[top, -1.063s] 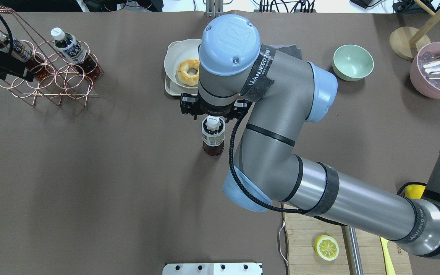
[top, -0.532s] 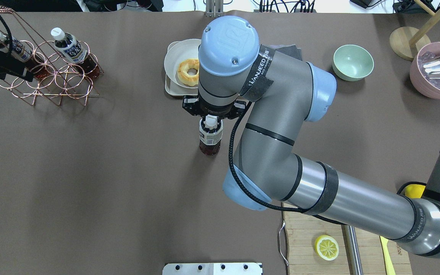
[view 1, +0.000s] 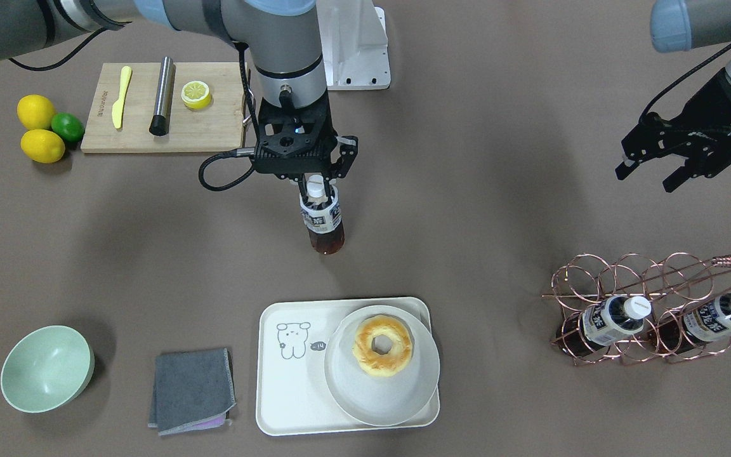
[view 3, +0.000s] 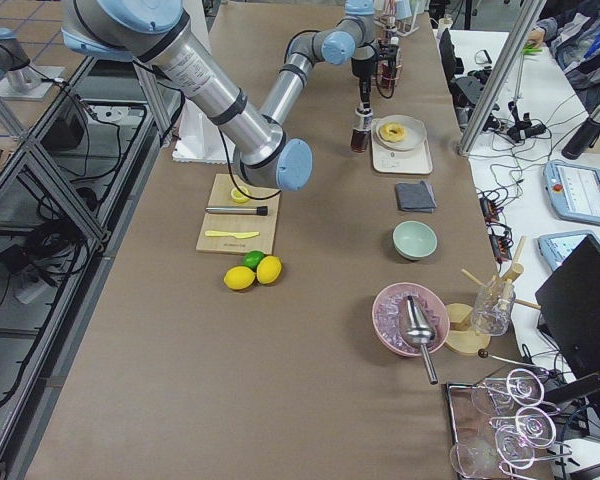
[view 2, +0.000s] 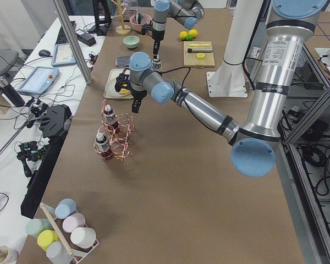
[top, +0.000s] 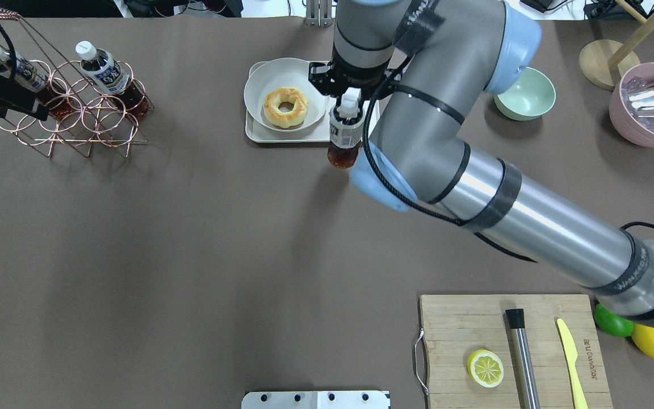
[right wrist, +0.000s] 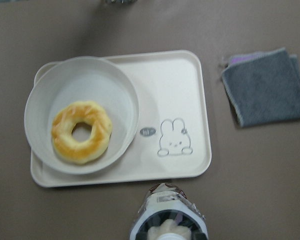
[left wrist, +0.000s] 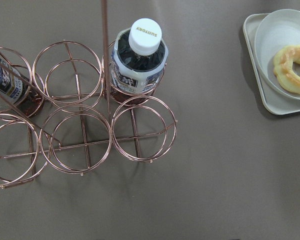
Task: Place tea on tray
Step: 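Carry the tea bottle with the right gripper onto the white tray beside the bowl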
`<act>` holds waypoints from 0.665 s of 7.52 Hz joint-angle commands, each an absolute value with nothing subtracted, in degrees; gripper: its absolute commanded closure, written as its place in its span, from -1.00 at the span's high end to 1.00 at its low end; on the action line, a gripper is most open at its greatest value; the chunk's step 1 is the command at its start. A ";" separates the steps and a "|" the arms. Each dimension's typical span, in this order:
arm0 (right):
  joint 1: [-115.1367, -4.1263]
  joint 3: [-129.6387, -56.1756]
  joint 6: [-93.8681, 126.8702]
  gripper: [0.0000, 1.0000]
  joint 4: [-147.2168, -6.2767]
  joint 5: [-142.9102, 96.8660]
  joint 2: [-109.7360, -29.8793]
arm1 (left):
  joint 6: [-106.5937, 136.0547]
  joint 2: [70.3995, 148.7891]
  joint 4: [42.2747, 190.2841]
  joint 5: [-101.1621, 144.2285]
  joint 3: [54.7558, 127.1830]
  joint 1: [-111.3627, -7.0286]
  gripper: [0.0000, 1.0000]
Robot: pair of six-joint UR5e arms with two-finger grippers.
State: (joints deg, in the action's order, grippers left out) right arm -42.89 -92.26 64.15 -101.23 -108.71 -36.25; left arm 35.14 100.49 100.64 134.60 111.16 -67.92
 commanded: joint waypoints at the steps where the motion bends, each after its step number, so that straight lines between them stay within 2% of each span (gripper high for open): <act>1: -51.67 -71.46 57.57 -1.00 -90.78 -112.76 -29.98 | 35.42 100.55 100.63 134.56 111.53 -67.94 0.73; 2: -52.46 -65.54 57.66 -1.00 -83.57 -112.76 -29.45 | 35.51 100.63 100.63 134.56 111.62 -67.85 0.73; 5: -52.03 -64.34 58.35 -1.00 -83.06 -112.85 -28.57 | 35.51 101.07 100.63 134.56 111.27 -67.59 0.73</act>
